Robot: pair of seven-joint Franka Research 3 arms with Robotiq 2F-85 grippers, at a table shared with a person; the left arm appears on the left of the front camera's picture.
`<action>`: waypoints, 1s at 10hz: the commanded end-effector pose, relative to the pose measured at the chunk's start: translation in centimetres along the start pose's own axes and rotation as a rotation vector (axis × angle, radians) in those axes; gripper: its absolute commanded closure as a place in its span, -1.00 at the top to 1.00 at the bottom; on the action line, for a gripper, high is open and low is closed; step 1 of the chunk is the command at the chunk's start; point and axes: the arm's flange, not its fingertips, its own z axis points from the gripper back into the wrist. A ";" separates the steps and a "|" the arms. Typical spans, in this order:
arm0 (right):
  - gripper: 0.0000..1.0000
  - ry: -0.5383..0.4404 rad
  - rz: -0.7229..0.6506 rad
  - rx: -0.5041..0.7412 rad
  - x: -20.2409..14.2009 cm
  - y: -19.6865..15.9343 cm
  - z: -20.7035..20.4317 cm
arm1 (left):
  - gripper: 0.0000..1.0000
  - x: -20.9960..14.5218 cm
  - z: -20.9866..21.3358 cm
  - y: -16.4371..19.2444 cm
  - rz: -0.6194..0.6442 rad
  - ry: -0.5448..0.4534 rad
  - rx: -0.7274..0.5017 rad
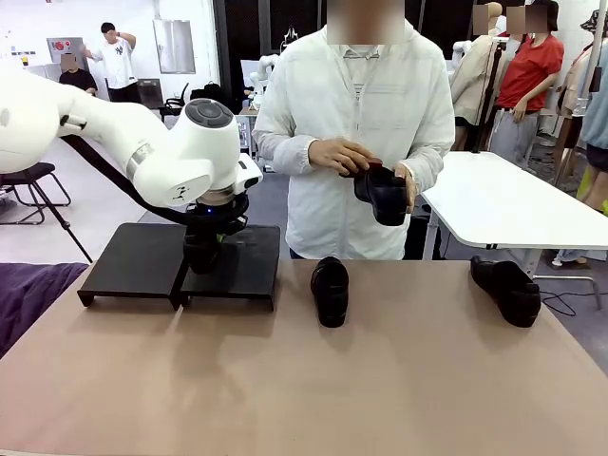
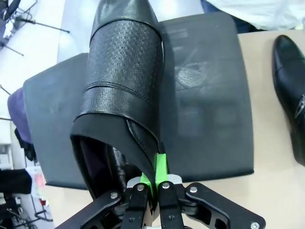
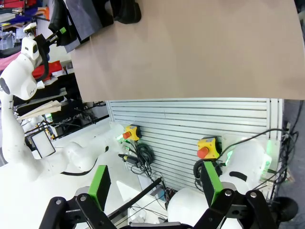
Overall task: Organize the shoes by placing them on the stand.
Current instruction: Place the Shoe from the middle of the table onto the Shoes Stand.
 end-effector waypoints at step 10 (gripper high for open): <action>1.00 0.004 0.013 0.001 -0.1 0.0 0.3 | 1.00 -0.5 -2.2 -0.7 0.134 -0.011 0.077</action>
